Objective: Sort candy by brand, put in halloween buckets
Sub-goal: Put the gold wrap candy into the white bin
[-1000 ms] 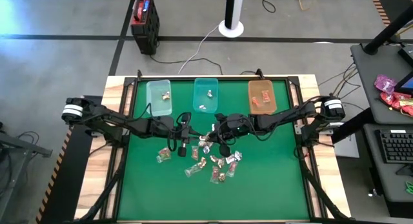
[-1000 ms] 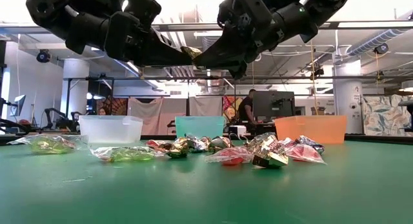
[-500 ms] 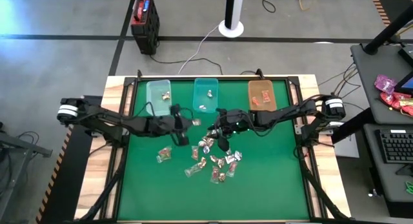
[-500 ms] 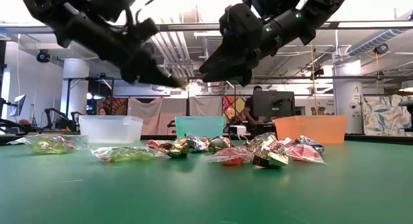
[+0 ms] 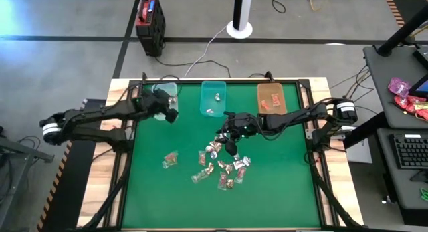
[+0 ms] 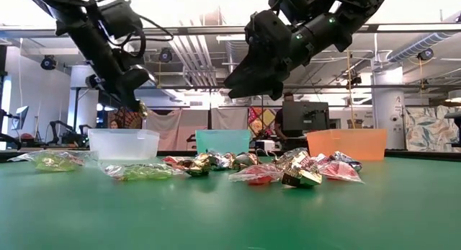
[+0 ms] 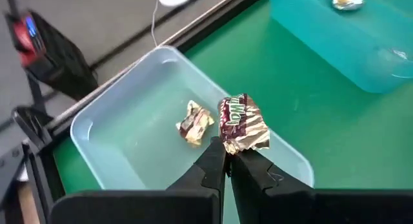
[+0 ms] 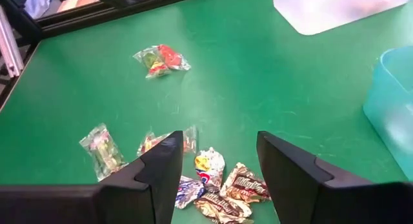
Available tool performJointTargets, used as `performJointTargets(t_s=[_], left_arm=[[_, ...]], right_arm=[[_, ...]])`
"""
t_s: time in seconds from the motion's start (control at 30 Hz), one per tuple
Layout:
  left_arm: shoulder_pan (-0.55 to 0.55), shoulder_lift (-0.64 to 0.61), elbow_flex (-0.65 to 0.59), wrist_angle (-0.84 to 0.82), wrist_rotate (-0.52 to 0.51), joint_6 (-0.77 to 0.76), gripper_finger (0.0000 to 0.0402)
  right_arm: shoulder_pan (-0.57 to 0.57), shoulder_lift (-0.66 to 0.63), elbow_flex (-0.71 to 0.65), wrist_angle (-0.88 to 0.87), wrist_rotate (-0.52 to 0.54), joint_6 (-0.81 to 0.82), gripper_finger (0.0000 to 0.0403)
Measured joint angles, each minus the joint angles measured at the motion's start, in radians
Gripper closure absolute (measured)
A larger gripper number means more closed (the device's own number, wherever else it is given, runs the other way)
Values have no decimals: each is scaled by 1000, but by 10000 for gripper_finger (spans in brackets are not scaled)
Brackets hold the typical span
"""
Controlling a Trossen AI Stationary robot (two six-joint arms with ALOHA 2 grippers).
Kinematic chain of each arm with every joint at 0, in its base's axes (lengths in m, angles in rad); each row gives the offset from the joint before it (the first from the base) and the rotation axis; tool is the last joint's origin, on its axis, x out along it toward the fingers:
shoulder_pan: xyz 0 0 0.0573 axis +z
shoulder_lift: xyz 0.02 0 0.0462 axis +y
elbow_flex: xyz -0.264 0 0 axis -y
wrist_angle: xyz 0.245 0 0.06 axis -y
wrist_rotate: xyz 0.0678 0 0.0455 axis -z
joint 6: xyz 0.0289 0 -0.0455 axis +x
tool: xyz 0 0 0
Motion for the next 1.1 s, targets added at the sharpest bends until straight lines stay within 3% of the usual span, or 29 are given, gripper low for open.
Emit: performJointTargets(t_s=[0.2, 0.7, 0.93, 1.1], left_arm=[[67, 39, 39, -45, 10, -15, 393], [53, 129, 63, -90, 11, -26, 314], [-87, 67, 63, -52, 11, -25, 313], [-283, 49, 61, 18, 78, 49, 313]], right_arm=[[1, 0, 0, 1, 0, 0, 213], [1, 0, 1, -37, -1, 89, 213], [9, 0, 1, -307, -45, 164, 213], [68, 0, 1, -376, -36, 7, 218]])
